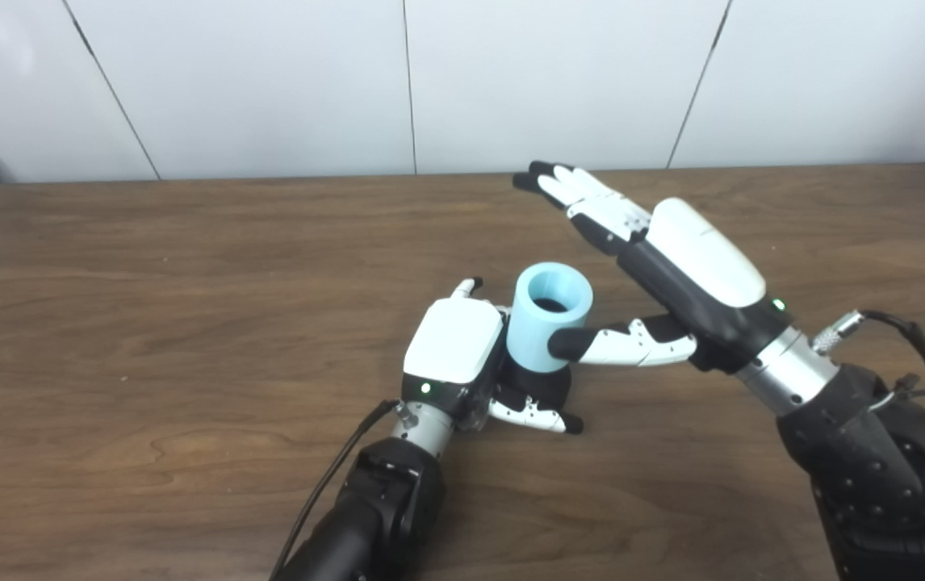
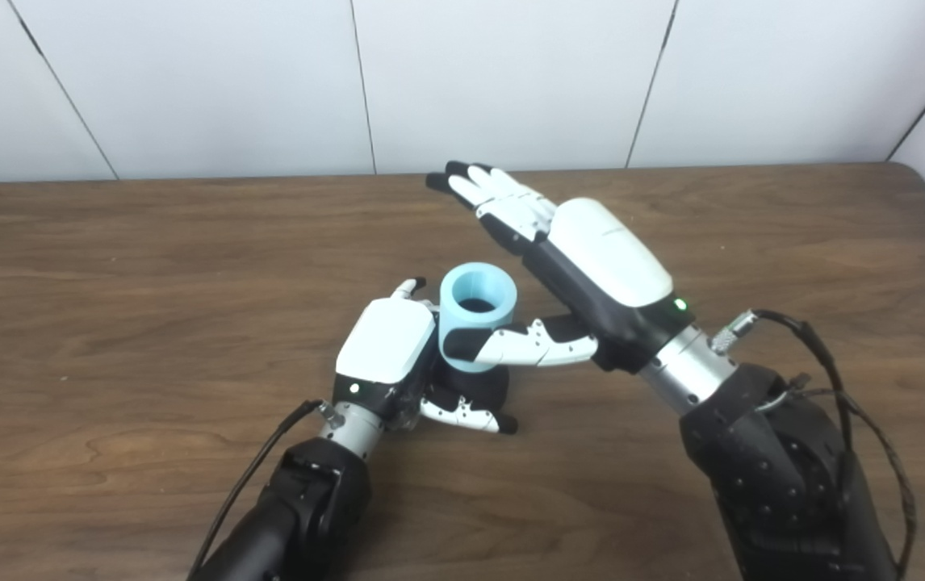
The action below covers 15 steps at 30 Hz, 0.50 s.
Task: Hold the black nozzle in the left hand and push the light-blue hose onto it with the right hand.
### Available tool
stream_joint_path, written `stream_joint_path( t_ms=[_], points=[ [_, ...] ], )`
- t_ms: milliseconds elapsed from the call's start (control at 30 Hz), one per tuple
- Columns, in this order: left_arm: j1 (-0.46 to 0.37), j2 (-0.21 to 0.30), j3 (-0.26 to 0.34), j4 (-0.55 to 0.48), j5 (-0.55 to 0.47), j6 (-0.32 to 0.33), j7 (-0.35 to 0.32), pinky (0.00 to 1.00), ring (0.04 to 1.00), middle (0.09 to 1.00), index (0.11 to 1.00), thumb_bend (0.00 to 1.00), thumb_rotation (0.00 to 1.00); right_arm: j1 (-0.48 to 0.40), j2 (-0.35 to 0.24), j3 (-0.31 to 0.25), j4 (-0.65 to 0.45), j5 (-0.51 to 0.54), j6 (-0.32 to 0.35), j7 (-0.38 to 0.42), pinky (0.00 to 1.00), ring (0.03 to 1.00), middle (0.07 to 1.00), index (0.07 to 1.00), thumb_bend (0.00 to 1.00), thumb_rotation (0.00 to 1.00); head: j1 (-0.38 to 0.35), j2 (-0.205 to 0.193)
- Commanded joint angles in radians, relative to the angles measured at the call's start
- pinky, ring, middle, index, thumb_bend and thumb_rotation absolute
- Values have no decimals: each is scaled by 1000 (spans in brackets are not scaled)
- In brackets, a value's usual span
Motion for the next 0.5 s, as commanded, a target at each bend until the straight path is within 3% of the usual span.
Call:
stream_joint_path(
  t_ms=[0,233,433,467],
  points=[
    [23,6,-10,32,3,14,-49,924,631,515,474,523,0,-27,10,-18,-30,18,5,-33,904,976,973,946,586,1000,1,1],
    [25,4,-2,35,-10,3,-31,916,622,510,476,523,0,-20,6,-16,-14,21,10,-28,893,969,967,938,572,997,2,2],
    [25,11,5,29,-11,-8,-10,849,639,505,489,524,0,-17,0,-11,-6,5,15,-20,900,966,961,939,570,1000,2,2],
    [23,13,6,31,-12,-14,-2,844,654,572,492,524,31,-16,-1,-11,-4,4,12,-21,904,966,959,939,568,1000,2,2]
  ],
)
